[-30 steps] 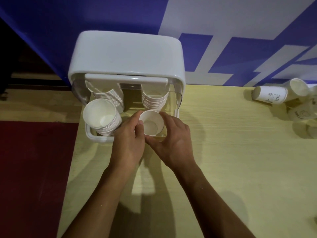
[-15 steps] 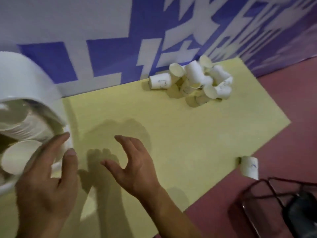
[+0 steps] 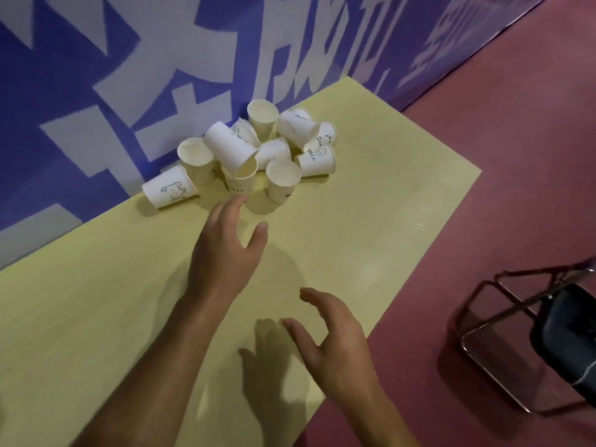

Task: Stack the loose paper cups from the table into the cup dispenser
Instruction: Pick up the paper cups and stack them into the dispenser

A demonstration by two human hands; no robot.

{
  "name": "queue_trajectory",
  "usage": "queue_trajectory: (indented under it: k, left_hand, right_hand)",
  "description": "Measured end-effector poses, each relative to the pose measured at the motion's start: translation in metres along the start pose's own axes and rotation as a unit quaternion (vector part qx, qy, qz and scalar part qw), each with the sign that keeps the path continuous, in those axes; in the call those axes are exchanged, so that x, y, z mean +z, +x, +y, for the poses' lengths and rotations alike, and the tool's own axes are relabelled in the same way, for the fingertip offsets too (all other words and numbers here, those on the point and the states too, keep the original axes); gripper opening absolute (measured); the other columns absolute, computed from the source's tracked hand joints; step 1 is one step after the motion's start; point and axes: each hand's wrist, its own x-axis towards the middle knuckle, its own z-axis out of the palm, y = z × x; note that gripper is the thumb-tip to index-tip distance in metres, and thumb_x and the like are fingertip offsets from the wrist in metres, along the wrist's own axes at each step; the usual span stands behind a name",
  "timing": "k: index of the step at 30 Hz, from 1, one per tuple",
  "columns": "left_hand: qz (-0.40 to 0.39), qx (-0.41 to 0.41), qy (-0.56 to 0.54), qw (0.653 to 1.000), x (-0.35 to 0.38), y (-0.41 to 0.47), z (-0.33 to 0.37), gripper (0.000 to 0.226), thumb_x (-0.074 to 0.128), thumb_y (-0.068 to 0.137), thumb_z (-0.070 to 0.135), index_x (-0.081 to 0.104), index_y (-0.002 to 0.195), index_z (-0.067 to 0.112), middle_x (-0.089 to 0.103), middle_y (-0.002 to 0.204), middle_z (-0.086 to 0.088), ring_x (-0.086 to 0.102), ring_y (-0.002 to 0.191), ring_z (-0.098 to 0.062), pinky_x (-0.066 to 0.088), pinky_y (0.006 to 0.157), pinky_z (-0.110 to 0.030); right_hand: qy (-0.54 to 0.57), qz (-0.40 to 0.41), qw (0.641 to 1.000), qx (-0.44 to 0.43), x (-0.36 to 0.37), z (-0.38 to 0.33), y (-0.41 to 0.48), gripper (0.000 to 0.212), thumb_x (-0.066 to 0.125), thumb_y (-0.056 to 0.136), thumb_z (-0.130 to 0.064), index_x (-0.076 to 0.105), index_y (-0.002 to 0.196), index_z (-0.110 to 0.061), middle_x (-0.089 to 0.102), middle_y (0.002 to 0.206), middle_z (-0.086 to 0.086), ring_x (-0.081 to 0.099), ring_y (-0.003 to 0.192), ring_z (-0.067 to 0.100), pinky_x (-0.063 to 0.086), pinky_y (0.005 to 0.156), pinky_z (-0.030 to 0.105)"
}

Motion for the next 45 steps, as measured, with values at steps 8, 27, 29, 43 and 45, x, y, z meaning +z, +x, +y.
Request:
queue_trajectory:
  k: [8,27,29,43,45]
  left_hand:
    - [0.015,-0.049,0.005,0.999,0.109,0.102,0.020,0.096,0.084,0.081,0.046,0.035,0.155,0.009,0.044,0.154,-0.011,0.043,0.142,-0.028,0.042,0.109,-0.037]
    - [0.118,-0.109,-0.027,0.987,0.024,0.020,0.000,0.076,0.085,0.081,0.038,0.051,0.145,0.015,0.061,0.137,-0.001,0.052,0.116,-0.003,0.042,0.094,-0.018]
    - [0.122,-0.149,-0.020,0.981,0.003,0.004,-0.013,0.075,0.085,0.080,0.039,0.052,0.144,0.018,0.062,0.135,0.002,0.052,0.115,-0.002,0.048,0.096,-0.027]
    - [0.172,-0.184,-0.034,0.967,-0.078,-0.033,-0.088,0.075,0.084,0.077,0.043,0.053,0.140,0.017,0.062,0.135,0.002,0.059,0.116,-0.014,0.050,0.089,-0.024]
    - [0.183,-0.168,-0.032,0.968,-0.091,-0.041,-0.094,0.075,0.084,0.077,0.043,0.054,0.139,0.014,0.064,0.132,0.001,0.060,0.112,-0.013,0.052,0.088,-0.022]
  right_hand:
    - [0.027,0.017,0.999,0.032,-0.038,0.051,0.048,0.045,0.074,0.094,-0.048,0.063,0.135,-0.033,0.062,0.128,-0.029,0.058,0.124,-0.004,0.053,0.101,0.031]
    - [0.110,0.089,0.990,-0.013,-0.013,-0.012,0.223,0.039,0.076,0.093,-0.038,0.068,0.126,-0.019,0.071,0.113,-0.008,0.066,0.101,0.011,0.055,0.087,0.035]
    - [0.091,0.050,0.994,-0.026,0.008,-0.033,0.244,0.060,0.078,0.088,-0.049,0.062,0.136,-0.017,0.068,0.124,-0.003,0.061,0.112,0.014,0.052,0.095,0.035]
    - [0.002,0.022,0.999,-0.047,0.076,-0.086,0.265,0.083,0.085,0.073,-0.060,0.052,0.137,-0.018,0.054,0.116,-0.008,0.056,0.107,0.015,0.058,0.088,0.042]
    - [0.014,0.027,0.997,-0.074,0.069,-0.100,0.248,0.081,0.086,0.076,-0.054,0.051,0.140,-0.018,0.055,0.120,-0.010,0.055,0.109,0.012,0.052,0.088,0.033]
